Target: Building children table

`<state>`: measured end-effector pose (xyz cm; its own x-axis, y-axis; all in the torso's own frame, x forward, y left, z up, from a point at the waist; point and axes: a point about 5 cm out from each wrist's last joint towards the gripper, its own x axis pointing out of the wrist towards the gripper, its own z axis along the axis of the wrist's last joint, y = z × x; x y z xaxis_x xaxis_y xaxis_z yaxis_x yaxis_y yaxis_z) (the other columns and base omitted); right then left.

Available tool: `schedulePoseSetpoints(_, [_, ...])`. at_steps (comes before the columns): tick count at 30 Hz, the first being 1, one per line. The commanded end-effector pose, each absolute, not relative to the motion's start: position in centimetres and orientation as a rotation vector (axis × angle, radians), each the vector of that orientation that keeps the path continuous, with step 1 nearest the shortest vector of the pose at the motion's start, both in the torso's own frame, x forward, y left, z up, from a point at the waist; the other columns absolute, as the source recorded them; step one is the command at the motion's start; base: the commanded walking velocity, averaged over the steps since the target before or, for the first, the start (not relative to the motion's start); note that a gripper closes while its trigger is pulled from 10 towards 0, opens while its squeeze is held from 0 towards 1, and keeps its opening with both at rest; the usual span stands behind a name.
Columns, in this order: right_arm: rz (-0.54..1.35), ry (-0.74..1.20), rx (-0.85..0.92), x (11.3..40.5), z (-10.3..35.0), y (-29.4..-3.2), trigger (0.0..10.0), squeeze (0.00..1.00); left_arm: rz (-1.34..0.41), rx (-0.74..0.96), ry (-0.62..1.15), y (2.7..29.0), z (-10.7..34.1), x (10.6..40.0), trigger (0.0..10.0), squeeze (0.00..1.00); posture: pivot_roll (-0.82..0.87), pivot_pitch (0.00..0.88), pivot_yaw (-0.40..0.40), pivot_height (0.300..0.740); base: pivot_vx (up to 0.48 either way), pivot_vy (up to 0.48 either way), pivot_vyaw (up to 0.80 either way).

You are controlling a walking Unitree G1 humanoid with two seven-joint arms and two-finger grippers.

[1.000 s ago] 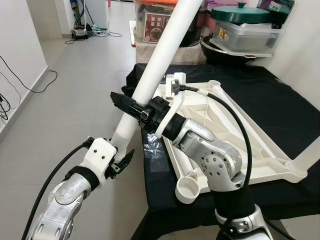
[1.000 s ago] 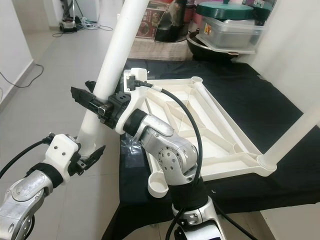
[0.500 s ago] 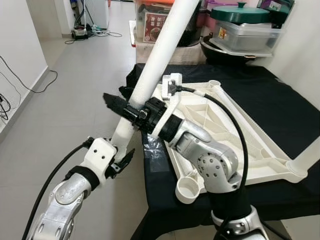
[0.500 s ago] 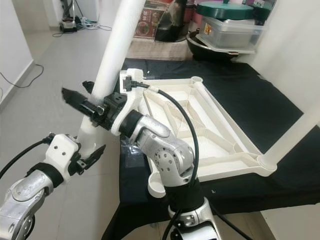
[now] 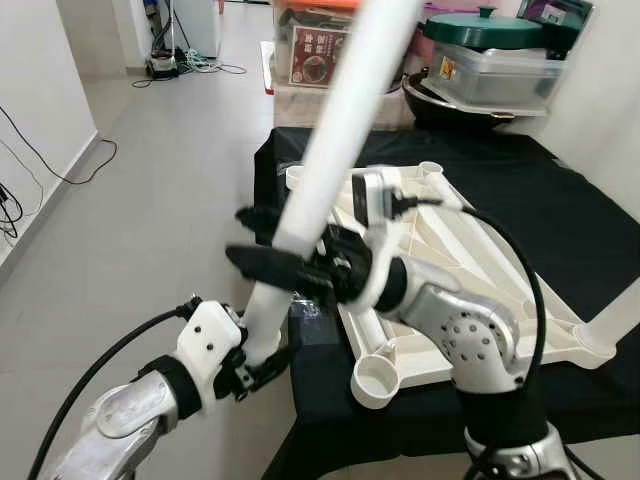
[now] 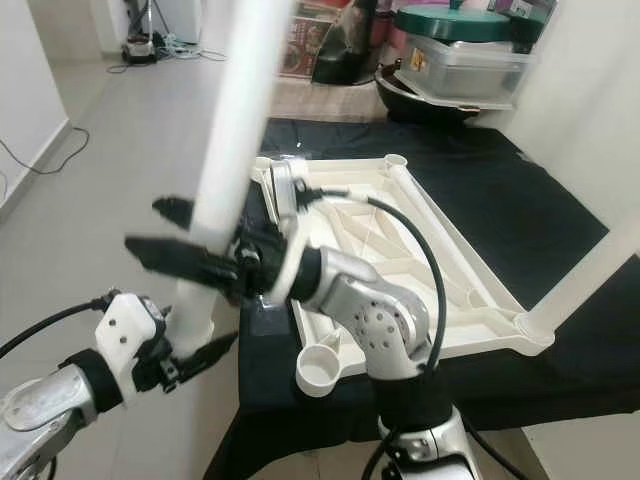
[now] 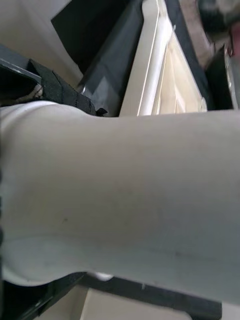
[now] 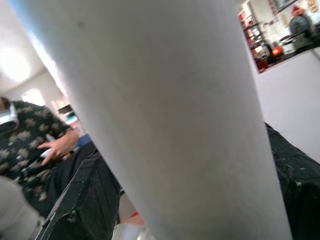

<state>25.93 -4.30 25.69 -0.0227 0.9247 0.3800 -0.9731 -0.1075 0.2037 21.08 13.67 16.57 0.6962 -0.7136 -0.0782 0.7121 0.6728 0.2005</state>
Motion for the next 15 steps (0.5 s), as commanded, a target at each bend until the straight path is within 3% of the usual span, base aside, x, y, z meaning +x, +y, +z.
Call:
schedulePoseSetpoints(1, [1.682,-0.134,0.473,25.2,26.0,-3.5,8.4,0.00,-0.865,0.229,0.011,13.0,16.4,20.6,10.0,0.00,0.10,0.000,-0.090,0.740,0.000,0.000,0.00])
schedulePoseSetpoints(2, [1.689,-0.135,0.486,25.3,26.0,-3.7,1.3,0.00,-0.861,0.237,0.029,13.4,16.2,20.5,10.0,0.00,0.10,0.000,-0.090,0.740,0.000,0.000,0.00])
schedulePoseSetpoints(7, [1.694,-0.137,0.491,25.4,26.0,-3.8,1.3,0.00,-0.856,0.238,0.035,13.5,16.1,20.5,10.0,0.00,0.10,0.000,-0.090,0.740,0.000,0.000,0.00])
schedulePoseSetpoints(8, [1.683,-0.136,0.492,25.5,25.9,-4.0,0.0,0.00,-0.855,0.235,0.040,13.5,16.1,20.4,10.0,0.00,0.10,0.000,-0.085,0.740,0.000,0.000,0.00])
schedulePoseSetpoints(15, [1.598,-0.145,0.486,26.4,25.4,-4.2,0.0,0.00,-0.861,0.235,0.046,13.3,16.1,20.4,10.0,0.00,0.09,0.000,-0.080,0.740,0.000,0.000,0.00])
